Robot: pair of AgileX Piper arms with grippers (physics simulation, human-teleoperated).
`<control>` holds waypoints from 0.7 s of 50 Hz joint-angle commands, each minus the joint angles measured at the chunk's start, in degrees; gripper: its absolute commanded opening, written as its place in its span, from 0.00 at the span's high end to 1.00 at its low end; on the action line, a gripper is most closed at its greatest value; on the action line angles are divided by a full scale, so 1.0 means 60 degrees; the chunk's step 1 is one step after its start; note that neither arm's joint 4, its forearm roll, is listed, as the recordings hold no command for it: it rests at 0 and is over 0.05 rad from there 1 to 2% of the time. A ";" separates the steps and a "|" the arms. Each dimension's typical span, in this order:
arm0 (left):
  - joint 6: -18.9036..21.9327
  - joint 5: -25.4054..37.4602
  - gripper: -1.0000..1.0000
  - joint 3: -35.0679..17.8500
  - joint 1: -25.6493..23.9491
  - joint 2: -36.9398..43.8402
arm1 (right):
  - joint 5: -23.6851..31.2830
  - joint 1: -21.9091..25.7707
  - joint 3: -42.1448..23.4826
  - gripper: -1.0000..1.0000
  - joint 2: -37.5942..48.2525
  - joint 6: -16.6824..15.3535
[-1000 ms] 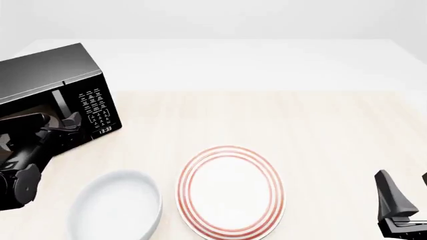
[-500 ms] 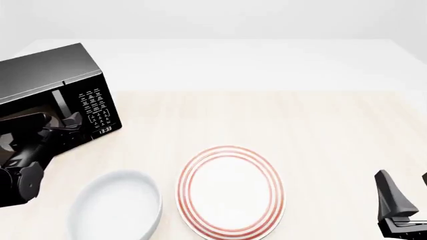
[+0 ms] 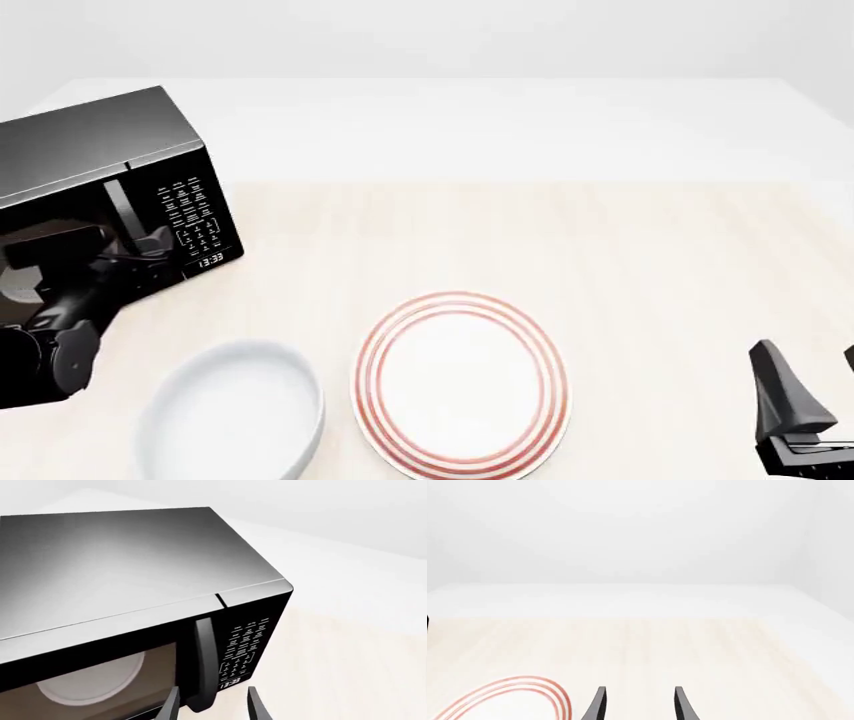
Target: Open the microwave.
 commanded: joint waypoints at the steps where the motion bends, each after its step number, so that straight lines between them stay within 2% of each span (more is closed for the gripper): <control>1: -0.0076 -0.0078 0.00 -0.0168 -0.0065 0.0289 | 0.0000 0.0000 0.0000 0.00 0.0000 0.0001; 35: -0.0190 -0.0070 0.00 -0.0616 -0.0151 0.0822 | 0.0000 0.0000 0.0000 0.00 0.0001 0.0000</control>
